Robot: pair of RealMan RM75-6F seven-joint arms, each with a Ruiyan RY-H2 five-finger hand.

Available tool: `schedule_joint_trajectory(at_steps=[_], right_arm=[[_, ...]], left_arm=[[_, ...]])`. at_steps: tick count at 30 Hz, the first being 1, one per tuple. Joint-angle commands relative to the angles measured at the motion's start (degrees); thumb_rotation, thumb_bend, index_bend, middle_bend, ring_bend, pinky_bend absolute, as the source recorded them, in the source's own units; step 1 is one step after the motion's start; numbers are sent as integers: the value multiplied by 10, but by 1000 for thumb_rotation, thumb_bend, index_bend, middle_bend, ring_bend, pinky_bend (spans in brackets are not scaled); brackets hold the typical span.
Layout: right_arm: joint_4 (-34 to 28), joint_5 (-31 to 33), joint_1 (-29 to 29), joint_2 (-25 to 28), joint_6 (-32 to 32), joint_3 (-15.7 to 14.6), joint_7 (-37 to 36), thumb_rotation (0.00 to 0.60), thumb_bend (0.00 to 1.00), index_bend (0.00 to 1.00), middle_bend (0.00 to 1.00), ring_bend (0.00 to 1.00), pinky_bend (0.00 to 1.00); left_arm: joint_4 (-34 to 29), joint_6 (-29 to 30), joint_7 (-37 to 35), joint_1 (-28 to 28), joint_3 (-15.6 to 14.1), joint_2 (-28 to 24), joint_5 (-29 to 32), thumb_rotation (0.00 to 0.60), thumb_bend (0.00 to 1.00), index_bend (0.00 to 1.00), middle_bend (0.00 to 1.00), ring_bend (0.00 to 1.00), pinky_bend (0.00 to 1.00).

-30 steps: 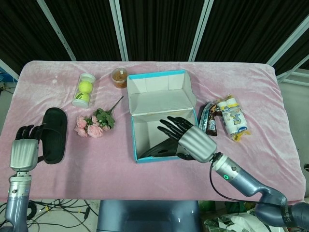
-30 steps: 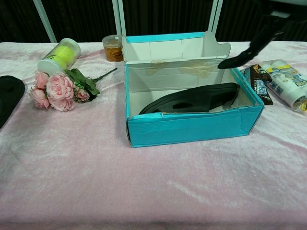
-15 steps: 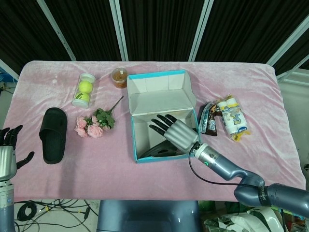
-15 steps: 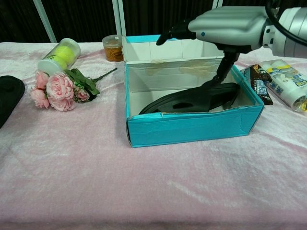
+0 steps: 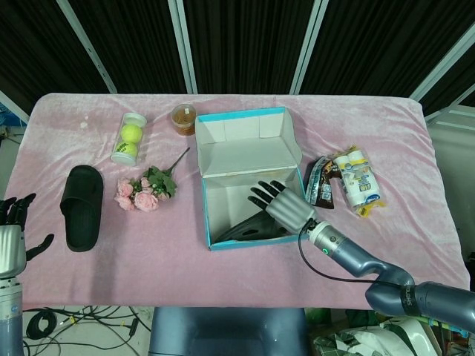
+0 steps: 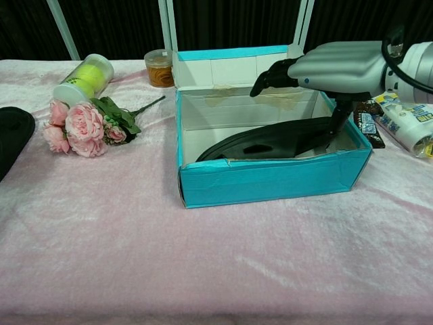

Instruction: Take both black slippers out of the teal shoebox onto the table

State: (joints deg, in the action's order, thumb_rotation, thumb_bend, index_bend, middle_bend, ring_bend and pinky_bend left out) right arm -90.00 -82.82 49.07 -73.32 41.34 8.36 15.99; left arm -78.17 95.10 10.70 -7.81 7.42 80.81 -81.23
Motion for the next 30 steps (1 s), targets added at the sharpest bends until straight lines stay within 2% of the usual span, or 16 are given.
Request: schedule_joint_trajectory(at_steps=[1, 6, 11, 13, 17, 19, 23, 30], right_arm=[[20, 4, 8, -14, -12, -11, 5, 600, 86, 151, 78, 0, 150], [57, 14, 22, -42, -31, -19, 13, 600, 88, 163, 83, 0, 150], [85, 20, 33, -65, -49, -28, 17, 600, 154, 198, 103, 5, 150], [97, 16, 37, -77, -49, -32, 15, 600, 246, 263, 142, 44, 174], [108, -4, 38, -92, -32, -37, -6, 600, 448, 505, 309, 213, 271], [109, -16, 38, -93, -21, -39, -21, 600, 486, 568, 361, 266, 304], [98, -32, 32, -85, 12, -35, -57, 600, 492, 614, 390, 286, 312], [87, -49, 21, -70, 64, -23, -130, 600, 473, 627, 400, 290, 311]], left_arm=[[1, -1, -3, 3, 1, 0, 2, 600, 0, 171, 269, 174, 185], [7, -1, -14, 11, 1, 2, 6, 600, 0, 170, 267, 174, 185], [12, -3, -28, 19, 0, 4, 10, 600, 0, 171, 266, 174, 185], [15, -4, -36, 21, -1, 4, 9, 600, 0, 171, 266, 174, 186], [17, -3, -46, 24, 0, 4, 6, 600, 0, 171, 264, 172, 186], [18, -3, -50, 25, 0, 4, 4, 600, 0, 171, 264, 170, 186], [20, -5, -54, 27, 0, 6, 3, 600, 0, 171, 263, 170, 186], [19, -14, -58, 28, -1, 5, 3, 600, 0, 171, 258, 164, 186]])
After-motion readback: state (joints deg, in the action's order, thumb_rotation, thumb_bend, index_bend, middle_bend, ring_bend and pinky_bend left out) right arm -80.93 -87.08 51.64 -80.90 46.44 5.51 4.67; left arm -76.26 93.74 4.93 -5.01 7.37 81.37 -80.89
